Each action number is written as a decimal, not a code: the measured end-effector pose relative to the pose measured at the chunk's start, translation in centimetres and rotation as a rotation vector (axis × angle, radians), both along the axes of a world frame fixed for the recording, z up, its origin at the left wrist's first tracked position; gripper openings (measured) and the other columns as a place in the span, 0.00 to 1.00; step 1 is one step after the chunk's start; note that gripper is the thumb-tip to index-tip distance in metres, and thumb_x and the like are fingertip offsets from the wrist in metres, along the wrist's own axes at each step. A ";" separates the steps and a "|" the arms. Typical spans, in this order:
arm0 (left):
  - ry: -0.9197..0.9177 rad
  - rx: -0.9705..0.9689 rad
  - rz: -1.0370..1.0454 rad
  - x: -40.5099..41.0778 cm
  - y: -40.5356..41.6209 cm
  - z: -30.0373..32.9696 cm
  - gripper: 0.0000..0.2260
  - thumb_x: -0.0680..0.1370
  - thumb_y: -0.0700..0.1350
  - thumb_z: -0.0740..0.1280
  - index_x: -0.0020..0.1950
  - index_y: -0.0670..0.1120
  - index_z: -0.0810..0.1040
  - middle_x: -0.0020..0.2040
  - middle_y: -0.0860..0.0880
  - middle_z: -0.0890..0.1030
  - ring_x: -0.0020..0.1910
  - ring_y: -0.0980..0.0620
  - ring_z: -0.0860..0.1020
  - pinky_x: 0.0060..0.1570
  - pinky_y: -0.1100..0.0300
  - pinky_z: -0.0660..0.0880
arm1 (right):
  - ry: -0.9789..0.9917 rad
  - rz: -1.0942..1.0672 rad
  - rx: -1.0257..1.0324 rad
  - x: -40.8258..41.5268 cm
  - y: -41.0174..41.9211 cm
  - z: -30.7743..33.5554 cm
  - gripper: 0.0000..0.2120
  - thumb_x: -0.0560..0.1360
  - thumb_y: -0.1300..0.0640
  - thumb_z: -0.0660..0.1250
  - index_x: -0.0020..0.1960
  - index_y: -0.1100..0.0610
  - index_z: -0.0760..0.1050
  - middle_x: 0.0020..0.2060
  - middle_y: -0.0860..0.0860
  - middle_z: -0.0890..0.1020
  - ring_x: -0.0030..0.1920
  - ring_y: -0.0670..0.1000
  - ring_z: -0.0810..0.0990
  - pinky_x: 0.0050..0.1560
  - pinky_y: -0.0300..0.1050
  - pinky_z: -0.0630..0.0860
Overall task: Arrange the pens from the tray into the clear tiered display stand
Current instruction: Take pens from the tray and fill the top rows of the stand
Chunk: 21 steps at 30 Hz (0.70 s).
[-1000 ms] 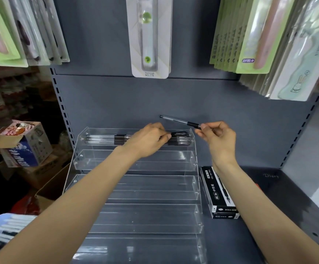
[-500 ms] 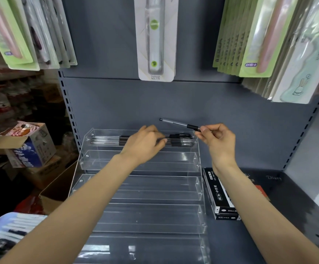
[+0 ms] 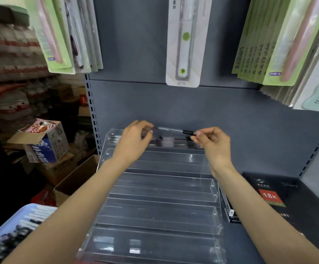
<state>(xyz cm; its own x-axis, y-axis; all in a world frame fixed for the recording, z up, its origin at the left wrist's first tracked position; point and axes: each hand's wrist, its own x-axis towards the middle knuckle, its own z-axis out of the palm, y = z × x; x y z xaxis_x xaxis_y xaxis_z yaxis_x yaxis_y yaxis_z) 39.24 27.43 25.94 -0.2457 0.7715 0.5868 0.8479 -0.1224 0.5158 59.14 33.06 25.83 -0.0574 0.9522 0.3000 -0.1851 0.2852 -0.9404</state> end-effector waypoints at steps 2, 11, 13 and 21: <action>0.005 0.033 0.091 -2.2 -1.3 0.0 0.11 0.77 0.37 0.63 0.58 0.43 0.77 0.54 0.45 0.78 0.51 0.51 0.75 0.52 0.66 0.67 | -0.053 0.027 0.019 -1.5 -0.3 0.0 0.07 0.76 0.66 0.66 0.40 0.58 0.74 0.37 0.52 0.81 0.38 0.46 0.83 0.47 0.36 0.79; 0.241 -0.230 -0.048 -8.2 -2.8 -0.3 0.16 0.80 0.39 0.58 0.68 0.45 0.71 0.64 0.45 0.74 0.63 0.45 0.71 0.63 0.55 0.67 | -0.396 0.049 0.186 -8.3 -0.2 -0.5 0.12 0.73 0.64 0.69 0.37 0.50 0.74 0.37 0.46 0.80 0.45 0.50 0.81 0.52 0.43 0.76; 0.309 -0.304 -0.071 -8.3 -2.8 -0.4 0.16 0.81 0.42 0.58 0.68 0.46 0.71 0.65 0.45 0.74 0.64 0.45 0.71 0.64 0.52 0.68 | -0.535 0.029 0.254 -9.0 -0.2 -0.5 0.09 0.73 0.63 0.69 0.38 0.51 0.75 0.37 0.45 0.81 0.44 0.47 0.79 0.48 0.35 0.73; 0.521 -0.338 -0.072 -9.0 -2.8 0.3 0.15 0.81 0.46 0.57 0.67 0.47 0.71 0.65 0.46 0.74 0.62 0.46 0.72 0.61 0.51 0.71 | -0.982 -0.027 0.450 -10.7 -0.1 -0.7 0.06 0.75 0.62 0.66 0.49 0.58 0.82 0.48 0.53 0.82 0.51 0.52 0.78 0.50 0.35 0.68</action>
<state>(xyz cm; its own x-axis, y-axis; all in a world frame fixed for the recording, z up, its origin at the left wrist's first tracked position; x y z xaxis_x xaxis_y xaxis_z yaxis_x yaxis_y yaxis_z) 30.29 24.65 26.21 0.0665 0.9394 0.3364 0.9943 -0.0907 0.0568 48.45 32.99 25.13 -0.4441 0.7707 0.4570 0.6044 0.6342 -0.4823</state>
